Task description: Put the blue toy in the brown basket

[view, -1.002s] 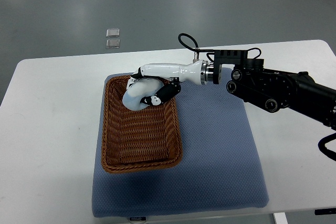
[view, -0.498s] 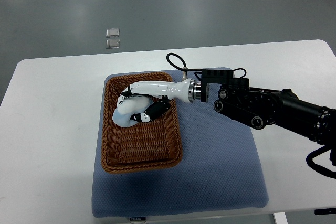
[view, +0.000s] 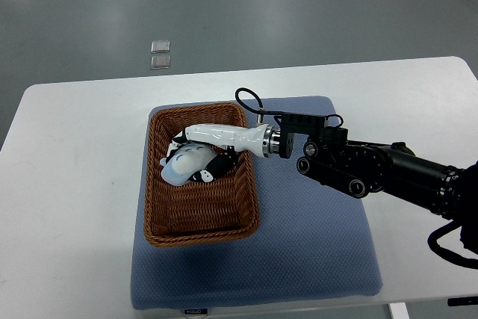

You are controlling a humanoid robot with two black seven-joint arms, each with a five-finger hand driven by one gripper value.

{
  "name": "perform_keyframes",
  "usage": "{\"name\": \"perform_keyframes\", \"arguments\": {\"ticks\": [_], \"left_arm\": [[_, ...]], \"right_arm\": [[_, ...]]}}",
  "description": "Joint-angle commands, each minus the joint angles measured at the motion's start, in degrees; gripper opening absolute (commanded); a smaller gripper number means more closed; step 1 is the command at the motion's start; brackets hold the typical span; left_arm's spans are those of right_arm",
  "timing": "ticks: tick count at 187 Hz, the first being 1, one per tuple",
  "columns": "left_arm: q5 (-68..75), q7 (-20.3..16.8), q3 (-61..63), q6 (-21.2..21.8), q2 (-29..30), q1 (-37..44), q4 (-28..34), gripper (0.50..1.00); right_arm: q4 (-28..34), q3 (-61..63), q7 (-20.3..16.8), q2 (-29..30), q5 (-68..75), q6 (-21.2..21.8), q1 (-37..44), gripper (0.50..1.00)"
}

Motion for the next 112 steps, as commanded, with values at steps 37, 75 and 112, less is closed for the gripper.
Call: {"name": "perform_keyframes", "arguments": {"ticks": [37, 75, 112], "left_arm": [[0.00, 0.00, 0.00, -0.01, 0.00, 0.00, 0.00, 1.000], [0.00, 0.00, 0.00, -0.01, 0.00, 0.00, 0.00, 1.000], [0.00, 0.00, 0.00, -0.01, 0.00, 0.00, 0.00, 1.000]], "right_arm": [[0.02, 0.17, 0.06, -0.07, 1.17, 0.44, -0.78, 0.899], [0.02, 1.22, -1.17, -1.74, 8.99, 3.69, 0.01, 0.899], [-0.07, 2.45, -5.47, -6.66, 25.78, 10.11, 3.88, 0.901]]}}
